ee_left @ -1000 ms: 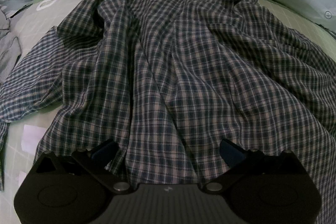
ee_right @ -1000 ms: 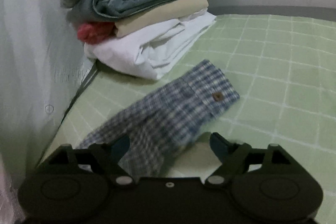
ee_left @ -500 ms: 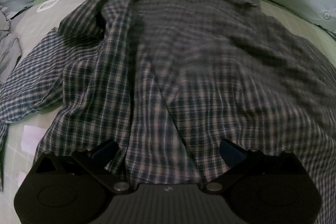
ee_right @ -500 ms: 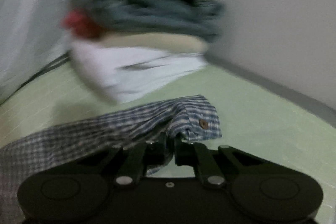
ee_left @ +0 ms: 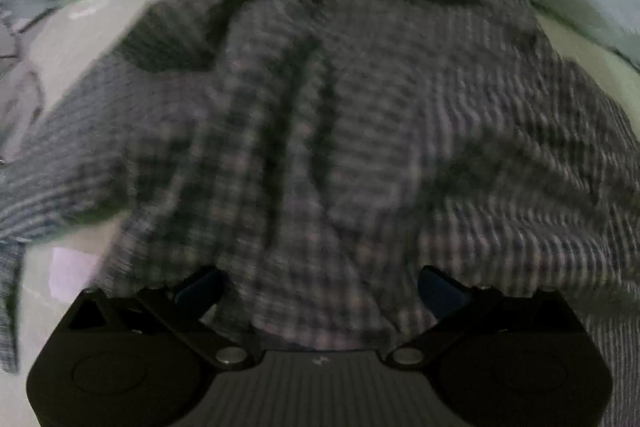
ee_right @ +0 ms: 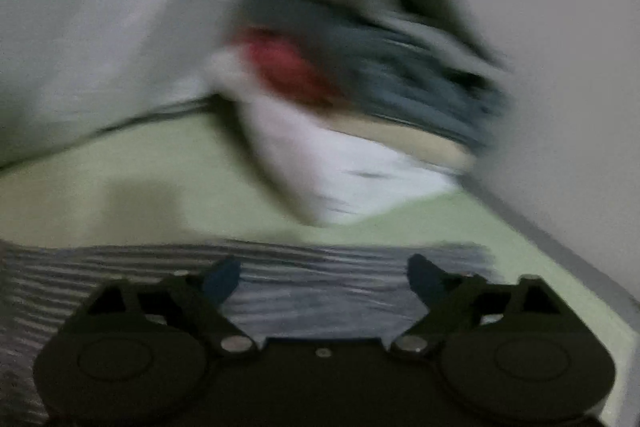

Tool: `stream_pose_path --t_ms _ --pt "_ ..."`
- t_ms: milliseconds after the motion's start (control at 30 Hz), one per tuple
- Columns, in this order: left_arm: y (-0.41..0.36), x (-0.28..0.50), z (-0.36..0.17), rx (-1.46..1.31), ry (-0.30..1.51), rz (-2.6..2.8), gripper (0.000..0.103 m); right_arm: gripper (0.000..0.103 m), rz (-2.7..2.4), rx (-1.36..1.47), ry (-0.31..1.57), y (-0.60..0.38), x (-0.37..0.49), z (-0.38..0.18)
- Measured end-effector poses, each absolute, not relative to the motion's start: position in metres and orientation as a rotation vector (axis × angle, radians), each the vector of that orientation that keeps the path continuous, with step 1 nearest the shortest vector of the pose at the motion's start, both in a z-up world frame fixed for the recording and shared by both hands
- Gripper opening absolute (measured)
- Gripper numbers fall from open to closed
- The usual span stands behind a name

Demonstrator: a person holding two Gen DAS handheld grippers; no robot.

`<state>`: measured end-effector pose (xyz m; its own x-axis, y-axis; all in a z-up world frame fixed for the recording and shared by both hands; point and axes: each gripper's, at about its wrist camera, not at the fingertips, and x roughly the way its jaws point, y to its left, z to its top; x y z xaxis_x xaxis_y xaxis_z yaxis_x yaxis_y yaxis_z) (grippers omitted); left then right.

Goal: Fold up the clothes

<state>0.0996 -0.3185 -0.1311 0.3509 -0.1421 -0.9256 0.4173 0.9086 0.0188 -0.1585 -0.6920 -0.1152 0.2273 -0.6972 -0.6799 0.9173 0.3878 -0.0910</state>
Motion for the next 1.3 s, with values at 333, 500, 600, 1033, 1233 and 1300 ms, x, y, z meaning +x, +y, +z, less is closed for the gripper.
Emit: stream_pose_path --t_ms 333,500,600,1033,1233,1300 --pt "-0.285 0.134 -0.136 0.211 1.133 -0.3 0.103 0.098 -0.617 0.55 0.736 -0.674 -0.002 -0.123" --pt "-0.285 0.151 -0.138 0.204 1.114 -0.286 0.103 0.093 -0.475 0.632 0.703 -0.676 0.057 -0.119" --pt "-0.29 0.161 -0.139 0.205 1.102 -0.284 0.103 0.087 -0.421 0.626 0.707 -0.671 0.084 -0.119" --pt "-0.3 0.195 -0.146 0.193 1.037 -0.272 0.103 0.007 -0.173 0.335 0.798 -0.643 0.16 -0.118" --pt "-0.303 0.202 -0.149 0.183 1.006 -0.276 0.103 0.006 -0.155 0.17 0.699 -0.661 0.216 -0.08" --pt "-0.307 0.205 -0.149 0.184 0.999 -0.276 0.103 0.007 -0.154 0.096 0.711 -0.653 0.231 -0.086"
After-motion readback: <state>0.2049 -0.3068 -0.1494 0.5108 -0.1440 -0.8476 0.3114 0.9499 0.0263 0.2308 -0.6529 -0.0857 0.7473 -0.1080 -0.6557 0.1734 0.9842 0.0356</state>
